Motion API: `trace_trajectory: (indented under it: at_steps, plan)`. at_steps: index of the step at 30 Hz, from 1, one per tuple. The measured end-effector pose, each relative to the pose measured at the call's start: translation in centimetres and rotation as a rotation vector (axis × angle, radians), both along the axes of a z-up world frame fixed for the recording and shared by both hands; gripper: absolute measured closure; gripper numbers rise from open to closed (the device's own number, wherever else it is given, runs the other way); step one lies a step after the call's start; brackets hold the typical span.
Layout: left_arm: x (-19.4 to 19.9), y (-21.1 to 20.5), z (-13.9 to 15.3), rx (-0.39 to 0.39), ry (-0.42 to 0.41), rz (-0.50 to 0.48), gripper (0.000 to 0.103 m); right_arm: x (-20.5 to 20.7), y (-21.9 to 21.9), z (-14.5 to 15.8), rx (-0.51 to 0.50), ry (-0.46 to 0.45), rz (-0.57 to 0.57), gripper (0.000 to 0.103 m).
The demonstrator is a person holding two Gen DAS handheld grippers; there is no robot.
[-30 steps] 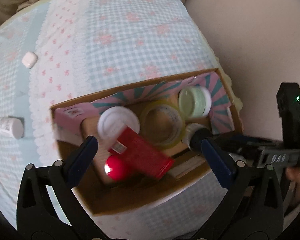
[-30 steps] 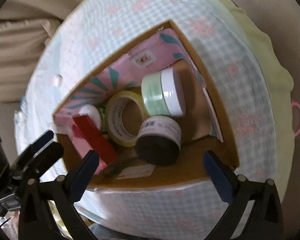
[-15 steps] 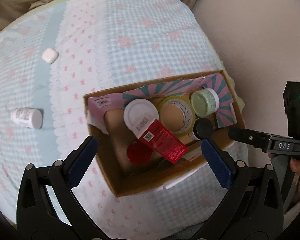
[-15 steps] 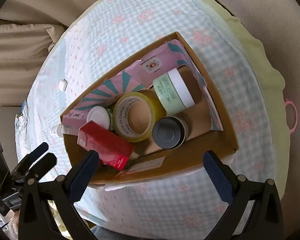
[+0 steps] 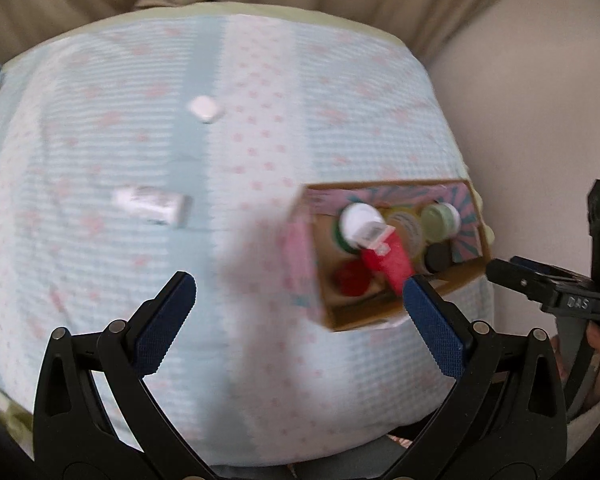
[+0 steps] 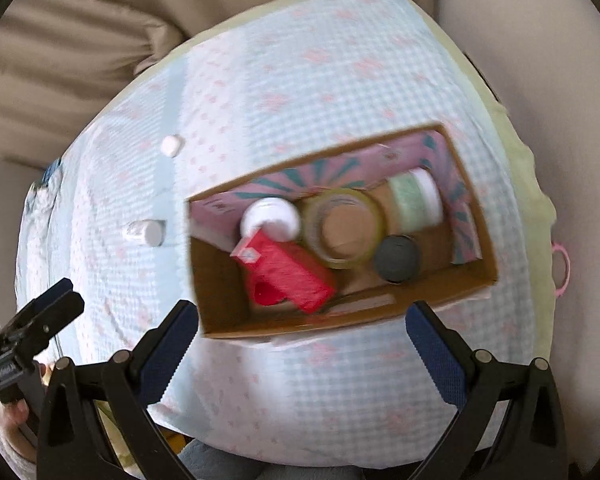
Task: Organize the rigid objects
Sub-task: 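Withdraw both tools from the box toward the pill bottle and earbud case, then grasp the white pill bottle with the left tool while the right tool grasps the earbud case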
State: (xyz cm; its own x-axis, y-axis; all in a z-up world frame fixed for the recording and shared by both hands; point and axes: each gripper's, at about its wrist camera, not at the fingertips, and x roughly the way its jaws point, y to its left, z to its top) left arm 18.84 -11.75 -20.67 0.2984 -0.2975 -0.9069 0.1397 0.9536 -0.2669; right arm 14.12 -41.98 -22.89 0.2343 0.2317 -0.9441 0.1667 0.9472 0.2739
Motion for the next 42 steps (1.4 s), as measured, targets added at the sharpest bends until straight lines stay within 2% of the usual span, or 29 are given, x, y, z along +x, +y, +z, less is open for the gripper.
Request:
trace_trajectory:
  at_steps: [7,11,14,18,20,24,30,32,35,39,42]
  plan:
    - [1.6,8.4,1.7,-0.017,-0.005,0.165,0.000,3.5,8.5,3.2,-0.046,-0.042,0.157,0.000]
    - [3.2,12.3,2.1,-0.067,-0.007,0.266,0.000,7.1,13.1,5.2,-0.067,-0.088,0.267,0.000]
    - [4.8,15.0,1.4,-0.084,0.010,0.355,0.000,9.9,15.7,6.1,-0.087,-0.108,0.330,0.000]
    - [7.0,17.6,-0.5,-0.087,0.050,0.450,0.000,14.0,18.5,5.7,-0.149,-0.106,0.398,0.000]
    - [7.9,18.3,-2.1,-0.093,0.073,0.491,0.000,16.4,19.8,4.9,-0.163,-0.089,0.439,0.000]
    - [9.8,20.2,-6.6,-0.175,0.175,0.621,0.000,21.0,21.6,2.4,-0.183,-0.060,0.507,0.000]
    - [11.3,21.0,-12.5,-0.206,0.296,0.782,0.000,26.6,23.5,-1.5,-0.175,-0.022,0.589,0.000]
    - [11.4,20.7,-14.0,-0.212,0.323,0.835,0.000,27.7,24.1,-2.8,-0.178,-0.010,0.622,0.000]
    - [11.2,20.0,-16.6,-0.261,0.359,0.938,0.000,29.3,25.2,-5.2,-0.190,0.012,0.673,0.000]
    - [11.5,18.2,-20.0,-0.294,0.409,1.045,0.001,30.8,26.5,-8.8,-0.265,0.018,0.732,0.000]
    - [12.2,17.4,-22.3,-0.268,0.442,1.086,0.001,31.8,27.1,-11.2,-0.275,0.022,0.774,0.000]
